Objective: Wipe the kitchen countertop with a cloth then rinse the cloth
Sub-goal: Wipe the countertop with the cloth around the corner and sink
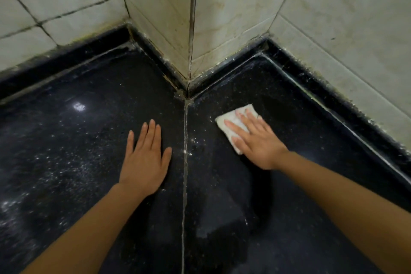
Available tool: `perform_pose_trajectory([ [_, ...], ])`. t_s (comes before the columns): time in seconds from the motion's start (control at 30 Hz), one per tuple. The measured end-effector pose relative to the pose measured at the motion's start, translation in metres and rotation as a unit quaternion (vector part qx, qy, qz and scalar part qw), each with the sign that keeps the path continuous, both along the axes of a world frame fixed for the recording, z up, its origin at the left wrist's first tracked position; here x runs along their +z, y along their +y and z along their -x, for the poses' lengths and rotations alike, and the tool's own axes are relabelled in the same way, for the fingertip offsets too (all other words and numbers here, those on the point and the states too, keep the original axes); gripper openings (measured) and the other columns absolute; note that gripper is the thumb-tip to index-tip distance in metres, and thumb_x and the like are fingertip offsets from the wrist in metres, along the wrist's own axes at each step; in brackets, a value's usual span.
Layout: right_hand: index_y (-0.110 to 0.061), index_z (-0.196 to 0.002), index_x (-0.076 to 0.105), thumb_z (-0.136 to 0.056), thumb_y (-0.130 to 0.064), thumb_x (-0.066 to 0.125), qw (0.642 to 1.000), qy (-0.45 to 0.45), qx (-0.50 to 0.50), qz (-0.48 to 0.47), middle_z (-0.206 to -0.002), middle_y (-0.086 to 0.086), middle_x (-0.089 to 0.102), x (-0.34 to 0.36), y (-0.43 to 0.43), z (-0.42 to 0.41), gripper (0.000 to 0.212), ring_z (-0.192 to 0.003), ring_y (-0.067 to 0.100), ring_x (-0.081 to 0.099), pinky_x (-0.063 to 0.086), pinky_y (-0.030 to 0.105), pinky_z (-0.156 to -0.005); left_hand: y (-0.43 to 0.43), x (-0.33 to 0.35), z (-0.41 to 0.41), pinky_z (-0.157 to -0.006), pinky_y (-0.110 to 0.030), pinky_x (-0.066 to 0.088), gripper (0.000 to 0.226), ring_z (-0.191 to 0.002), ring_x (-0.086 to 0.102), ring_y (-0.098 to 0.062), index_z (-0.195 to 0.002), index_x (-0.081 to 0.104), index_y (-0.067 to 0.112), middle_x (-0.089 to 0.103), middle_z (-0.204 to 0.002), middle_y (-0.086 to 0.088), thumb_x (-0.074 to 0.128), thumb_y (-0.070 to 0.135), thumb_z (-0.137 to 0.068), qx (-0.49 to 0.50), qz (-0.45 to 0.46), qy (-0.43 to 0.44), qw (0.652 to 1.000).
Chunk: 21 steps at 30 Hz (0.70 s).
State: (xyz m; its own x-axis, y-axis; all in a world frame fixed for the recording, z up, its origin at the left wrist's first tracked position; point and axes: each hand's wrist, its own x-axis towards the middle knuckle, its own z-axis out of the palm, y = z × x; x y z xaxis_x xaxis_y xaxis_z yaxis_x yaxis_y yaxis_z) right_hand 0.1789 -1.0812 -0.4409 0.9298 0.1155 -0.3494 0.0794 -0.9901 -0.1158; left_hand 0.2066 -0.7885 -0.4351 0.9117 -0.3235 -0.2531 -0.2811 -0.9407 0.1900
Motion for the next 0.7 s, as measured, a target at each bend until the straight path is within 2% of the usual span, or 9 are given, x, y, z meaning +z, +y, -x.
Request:
perform_pose_trajectory([
  [0.13, -0.044, -0.15, -0.008, -0.101, -0.05, 0.01, 0.992, 0.021, -0.121, -0.005, -0.16, -0.003, -0.02, 0.001, -0.005, -0.064, 0.052, -0.145, 0.019, -0.023, -0.013, 0.037, -0.116, -0.001, 0.001, -0.003, -0.113, -0.032, -0.018, 0.064, -0.144, -0.015, -0.013, -0.15, -0.005, 0.011, -0.012, -0.158, -0.003, 0.008, 0.046, -0.098, 0.008, 0.028, 0.014, 0.999],
  [0.27, -0.036, -0.151, -0.013, -0.101, -0.047, 0.007, 0.968, 0.029, -0.248, -0.02, -0.159, 0.004, -0.023, -0.001, 0.017, -0.111, 0.055, -0.145, 0.027, -0.024, -0.014, 0.044, -0.117, 0.001, -0.001, -0.003, -0.114, -0.029, -0.015, 0.06, -0.142, -0.019, -0.011, -0.15, -0.007, 0.011, -0.015, -0.158, -0.003, 0.009, 0.041, -0.1, 0.006, 0.056, 0.022, 0.998],
  [0.37, -0.029, -0.152, -0.015, -0.101, -0.046, 0.006, 0.957, 0.028, -0.289, -0.027, -0.159, 0.008, -0.022, -0.001, 0.039, -0.118, 0.057, -0.144, 0.032, -0.024, -0.015, 0.048, -0.117, 0.002, -0.003, -0.002, -0.115, -0.029, -0.013, 0.063, -0.141, -0.021, -0.011, -0.149, -0.01, 0.012, -0.019, -0.156, -0.003, 0.011, 0.044, -0.099, 0.005, 0.058, 0.031, 0.998],
  [0.47, -0.028, -0.151, -0.017, -0.101, -0.048, 0.006, 0.965, 0.034, -0.26, -0.023, -0.158, 0.009, -0.023, -0.001, 0.058, -0.102, 0.059, -0.144, 0.032, -0.025, -0.016, 0.047, -0.116, 0.003, -0.002, -0.004, -0.115, -0.029, -0.012, 0.065, -0.141, -0.023, -0.011, -0.149, -0.011, 0.013, -0.021, -0.156, -0.002, 0.012, 0.047, -0.099, 0.002, 0.055, 0.044, 0.997],
  [0.7, -0.038, -0.15, -0.015, -0.101, -0.049, 0.007, 0.992, 0.041, -0.112, -0.042, -0.158, 0.005, -0.025, 0.0, 0.093, -0.046, 0.055, -0.142, 0.026, -0.03, -0.019, 0.042, -0.114, 0.002, 0.003, -0.007, -0.118, -0.032, -0.009, 0.064, -0.144, -0.017, -0.016, -0.15, -0.008, 0.011, -0.018, -0.157, -0.005, 0.013, 0.045, -0.1, -0.003, 0.023, 0.058, 0.998],
])
